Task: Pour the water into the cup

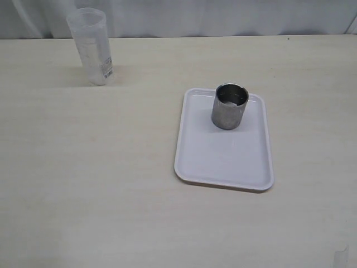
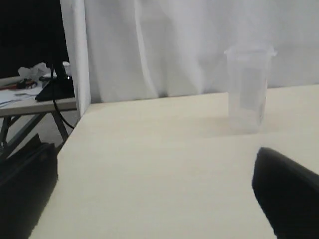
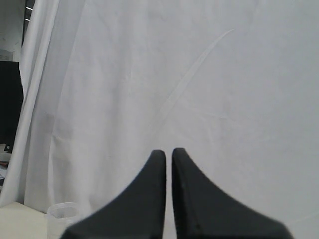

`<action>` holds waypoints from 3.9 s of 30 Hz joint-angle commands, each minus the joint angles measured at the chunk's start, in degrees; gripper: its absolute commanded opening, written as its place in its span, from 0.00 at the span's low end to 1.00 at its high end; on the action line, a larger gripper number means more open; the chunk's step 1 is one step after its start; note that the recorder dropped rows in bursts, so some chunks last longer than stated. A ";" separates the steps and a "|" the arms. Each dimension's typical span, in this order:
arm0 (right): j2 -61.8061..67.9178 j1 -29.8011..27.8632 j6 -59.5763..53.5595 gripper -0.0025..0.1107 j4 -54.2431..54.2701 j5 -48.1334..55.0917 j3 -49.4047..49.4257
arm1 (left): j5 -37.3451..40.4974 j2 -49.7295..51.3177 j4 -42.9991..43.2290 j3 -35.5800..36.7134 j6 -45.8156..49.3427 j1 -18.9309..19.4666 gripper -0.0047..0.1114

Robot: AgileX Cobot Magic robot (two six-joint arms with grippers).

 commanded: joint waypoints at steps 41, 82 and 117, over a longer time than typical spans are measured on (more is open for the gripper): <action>-3.29 2.00 -22.42 0.06 19.85 0.54 3.86 | 4.99 -0.17 -3.36 0.14 2.09 -0.13 0.92; -34.11 2.00 -62.83 0.06 64.24 43.91 36.58 | 5.01 -0.17 -3.36 0.14 2.09 -0.13 0.92; -34.11 2.00 -63.55 0.06 63.82 44.08 36.58 | 4.90 -0.17 -3.36 0.14 2.09 -0.13 0.92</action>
